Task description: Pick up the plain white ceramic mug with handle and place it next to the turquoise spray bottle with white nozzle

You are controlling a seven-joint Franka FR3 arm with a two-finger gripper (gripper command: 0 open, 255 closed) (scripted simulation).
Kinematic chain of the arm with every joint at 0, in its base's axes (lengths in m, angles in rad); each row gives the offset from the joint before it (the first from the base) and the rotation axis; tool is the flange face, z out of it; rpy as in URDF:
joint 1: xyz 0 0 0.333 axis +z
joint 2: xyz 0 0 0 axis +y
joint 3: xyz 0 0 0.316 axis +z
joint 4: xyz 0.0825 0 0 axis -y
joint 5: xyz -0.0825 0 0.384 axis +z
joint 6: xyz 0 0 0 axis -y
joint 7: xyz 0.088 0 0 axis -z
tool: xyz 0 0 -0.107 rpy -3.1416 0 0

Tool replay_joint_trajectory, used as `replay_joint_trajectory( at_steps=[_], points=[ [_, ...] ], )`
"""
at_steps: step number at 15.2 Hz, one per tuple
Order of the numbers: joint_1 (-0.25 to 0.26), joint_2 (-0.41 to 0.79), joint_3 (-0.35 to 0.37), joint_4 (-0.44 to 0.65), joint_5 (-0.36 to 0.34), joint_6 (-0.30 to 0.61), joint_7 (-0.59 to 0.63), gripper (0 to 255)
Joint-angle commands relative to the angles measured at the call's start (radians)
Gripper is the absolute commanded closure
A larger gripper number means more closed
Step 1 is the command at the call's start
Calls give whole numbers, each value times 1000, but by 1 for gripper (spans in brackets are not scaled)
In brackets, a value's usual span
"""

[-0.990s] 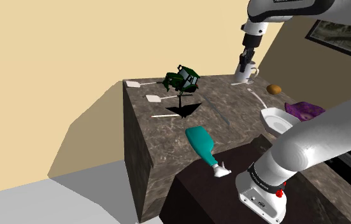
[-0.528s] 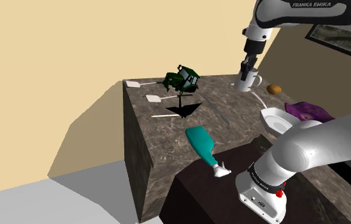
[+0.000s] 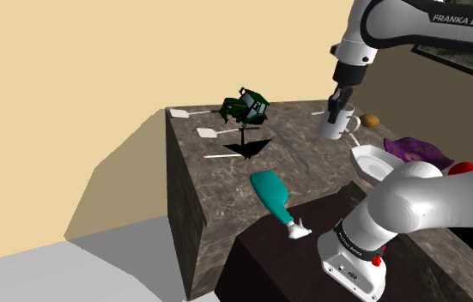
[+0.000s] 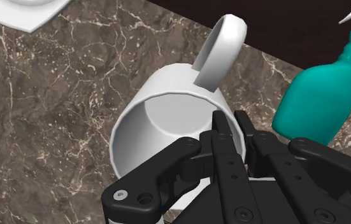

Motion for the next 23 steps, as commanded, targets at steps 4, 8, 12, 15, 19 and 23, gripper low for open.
replay_joint_trajectory(
  at_steps=[4,8,12,15,19,23],
  points=[
    [6,-38,17,-82,13,41,25,255],
    [5,-39,14,-136,10,94,28,255],
    [4,-36,10,-188,6,149,31,255],
    [3,-30,7,-225,3,192,34,255],
    [2,-18,3,-273,-2,251,37,255],
    [0,0,-2,-318,-7,314,41,255]
  ],
)
